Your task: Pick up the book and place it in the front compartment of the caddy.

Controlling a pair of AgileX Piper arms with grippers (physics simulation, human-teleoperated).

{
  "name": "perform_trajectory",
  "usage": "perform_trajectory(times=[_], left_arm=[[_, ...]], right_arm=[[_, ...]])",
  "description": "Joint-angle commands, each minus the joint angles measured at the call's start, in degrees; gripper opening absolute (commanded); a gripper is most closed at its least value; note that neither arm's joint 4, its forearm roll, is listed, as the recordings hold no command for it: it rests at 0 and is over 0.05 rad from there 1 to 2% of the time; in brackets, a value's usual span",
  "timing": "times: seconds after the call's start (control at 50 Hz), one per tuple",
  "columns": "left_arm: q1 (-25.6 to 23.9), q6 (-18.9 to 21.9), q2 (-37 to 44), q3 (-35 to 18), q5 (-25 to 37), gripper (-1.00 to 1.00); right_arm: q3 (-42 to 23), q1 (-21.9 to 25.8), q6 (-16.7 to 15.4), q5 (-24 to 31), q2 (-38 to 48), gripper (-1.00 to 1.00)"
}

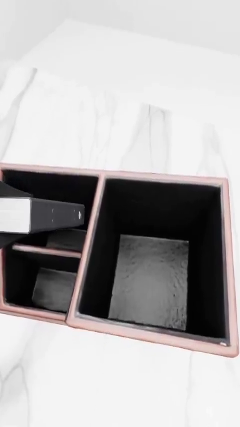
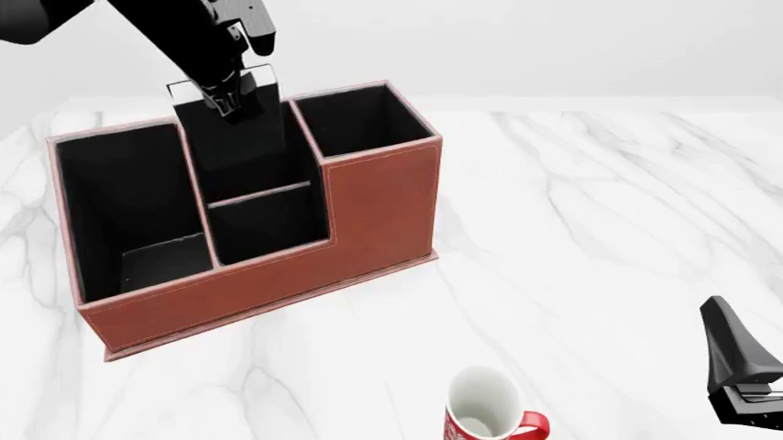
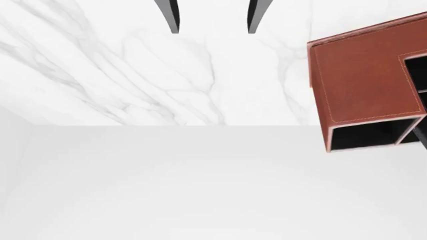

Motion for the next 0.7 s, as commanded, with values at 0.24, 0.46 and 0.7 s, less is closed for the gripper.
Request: perform_trajectory(times=[0.24, 0.46, 0.7], left_arm=[[-0.9, -0.2, 0.8, 2.6, -3.3, -1.00], [-0.8, -0.5, 0.8, 5.5, -5.2, -1.00], [0.1, 0.4, 0.0, 9.2, -7.7, -1.00]], right_arm=[[0.0, 0.0, 0.0, 0.1, -0.1, 1.00], [0.0, 0.0, 0.0, 0.1, -0.1, 1.00], [0.0, 0.0, 0.0, 0.0, -0.1, 1.00]])
